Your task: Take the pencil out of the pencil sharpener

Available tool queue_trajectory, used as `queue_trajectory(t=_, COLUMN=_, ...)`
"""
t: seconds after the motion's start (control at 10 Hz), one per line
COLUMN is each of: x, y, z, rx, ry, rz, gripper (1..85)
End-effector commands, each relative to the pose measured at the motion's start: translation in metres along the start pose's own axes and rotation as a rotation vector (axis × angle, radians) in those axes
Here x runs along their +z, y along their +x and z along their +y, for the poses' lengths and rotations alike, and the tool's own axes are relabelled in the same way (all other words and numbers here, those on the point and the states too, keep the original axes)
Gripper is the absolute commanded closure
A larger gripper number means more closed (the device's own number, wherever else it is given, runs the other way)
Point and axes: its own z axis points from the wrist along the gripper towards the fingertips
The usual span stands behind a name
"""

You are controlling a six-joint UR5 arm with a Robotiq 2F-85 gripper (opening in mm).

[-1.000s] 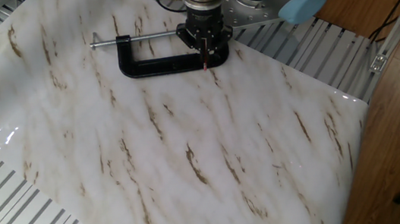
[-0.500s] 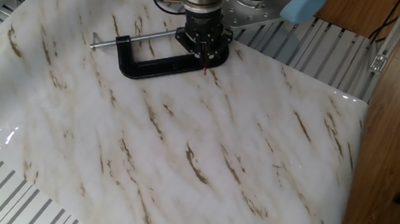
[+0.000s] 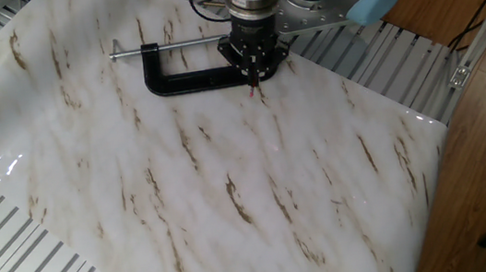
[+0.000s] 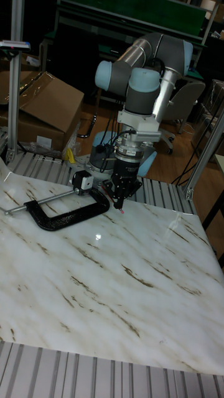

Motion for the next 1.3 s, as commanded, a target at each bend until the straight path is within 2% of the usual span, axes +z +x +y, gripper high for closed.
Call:
queue_trajectory(t=0.0, x=-0.011, y=-0.021, z=-0.020, rx=0.021, ry=0.033, rz=0.004, gripper=84.7)
queue_trajectory(t=0.2, x=-0.015, y=-0.029, z=-0.056, rx=0.028, ry=0.054, rz=0.016, gripper=84.7)
queue_trajectory(t=0.4, x=-0.020, y=-0.030, z=-0.089, rx=0.097, ry=0.067, rz=0.028, gripper=84.7)
queue_trajectory(t=0.5, x=-0.020, y=-0.029, z=-0.106, rx=0.122, ry=0.086, rz=0.035, gripper=84.7)
queue_trajectory(t=0.7, x=-0.021, y=-0.024, z=-0.112, rx=0.198, ry=0.104, rz=0.050, gripper=84.7)
queue_trajectory(t=0.9, x=-0.022, y=-0.013, z=-0.107, rx=0.274, ry=0.094, rz=0.090, gripper=84.7)
queue_trajectory(t=1.0, x=-0.022, y=-0.006, z=-0.101, rx=0.332, ry=0.077, rz=0.117, gripper=84.7)
queue_trajectory(t=1.1, x=-0.021, y=-0.012, z=-0.073, rx=0.448, ry=-0.027, rz=0.116, gripper=84.7)
queue_trajectory(t=1.2, x=-0.021, y=-0.023, z=-0.058, rx=0.520, ry=-0.090, rz=0.088, gripper=84.7)
